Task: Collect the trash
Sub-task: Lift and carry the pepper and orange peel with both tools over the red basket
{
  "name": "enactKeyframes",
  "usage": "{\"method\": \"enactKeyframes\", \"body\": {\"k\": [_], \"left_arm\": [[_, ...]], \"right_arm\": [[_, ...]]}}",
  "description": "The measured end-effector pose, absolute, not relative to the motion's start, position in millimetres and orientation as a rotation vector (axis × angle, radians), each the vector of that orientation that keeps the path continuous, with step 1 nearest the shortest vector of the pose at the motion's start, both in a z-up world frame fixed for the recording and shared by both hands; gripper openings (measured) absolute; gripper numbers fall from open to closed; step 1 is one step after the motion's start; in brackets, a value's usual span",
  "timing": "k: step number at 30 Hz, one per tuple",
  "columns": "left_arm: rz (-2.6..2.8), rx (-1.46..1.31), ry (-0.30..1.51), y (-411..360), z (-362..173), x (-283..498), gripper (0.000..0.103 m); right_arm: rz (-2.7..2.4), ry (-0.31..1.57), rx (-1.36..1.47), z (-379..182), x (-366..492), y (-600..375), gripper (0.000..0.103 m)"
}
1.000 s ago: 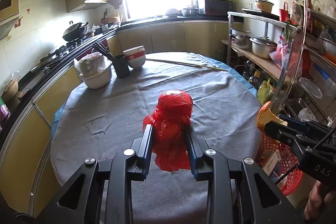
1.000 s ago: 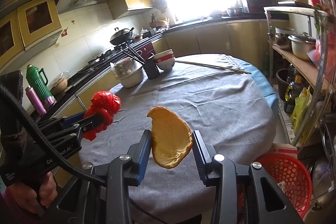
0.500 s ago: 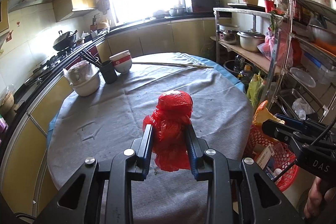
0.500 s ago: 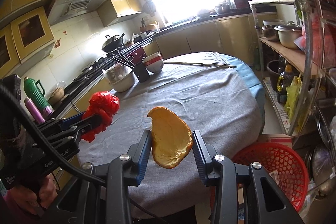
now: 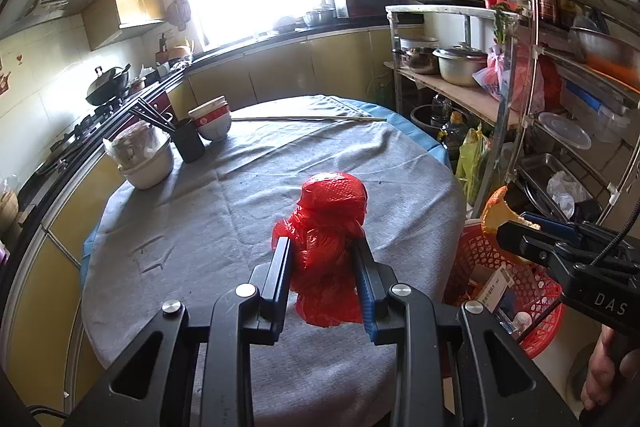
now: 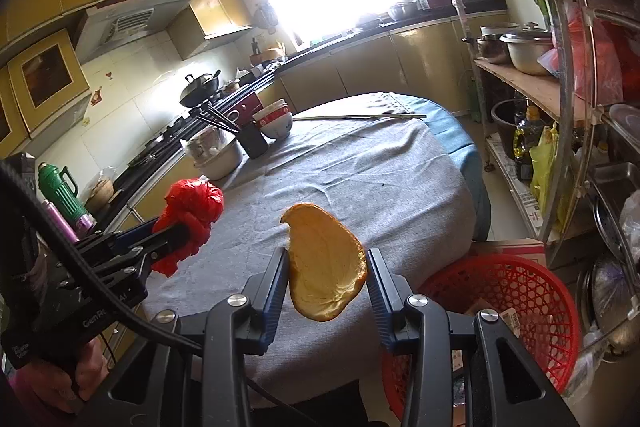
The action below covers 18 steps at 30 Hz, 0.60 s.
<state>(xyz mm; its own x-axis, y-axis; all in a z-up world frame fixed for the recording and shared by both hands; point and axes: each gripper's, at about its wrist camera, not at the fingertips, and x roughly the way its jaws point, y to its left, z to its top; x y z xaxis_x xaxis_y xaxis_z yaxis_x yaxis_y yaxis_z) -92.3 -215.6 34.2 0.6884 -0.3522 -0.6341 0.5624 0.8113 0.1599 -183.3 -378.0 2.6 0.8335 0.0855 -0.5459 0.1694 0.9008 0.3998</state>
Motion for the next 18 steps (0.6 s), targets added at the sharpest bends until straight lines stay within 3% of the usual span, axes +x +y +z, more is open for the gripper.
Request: {"method": "enactKeyframes", "body": {"k": [18], "left_arm": [[-0.741, 0.356, 0.672, -258.6, 11.4, -116.4, 0.032]], "right_arm": [[-0.170, 0.607, 0.489, -15.4, -216.6, -420.3, 0.042]]}}
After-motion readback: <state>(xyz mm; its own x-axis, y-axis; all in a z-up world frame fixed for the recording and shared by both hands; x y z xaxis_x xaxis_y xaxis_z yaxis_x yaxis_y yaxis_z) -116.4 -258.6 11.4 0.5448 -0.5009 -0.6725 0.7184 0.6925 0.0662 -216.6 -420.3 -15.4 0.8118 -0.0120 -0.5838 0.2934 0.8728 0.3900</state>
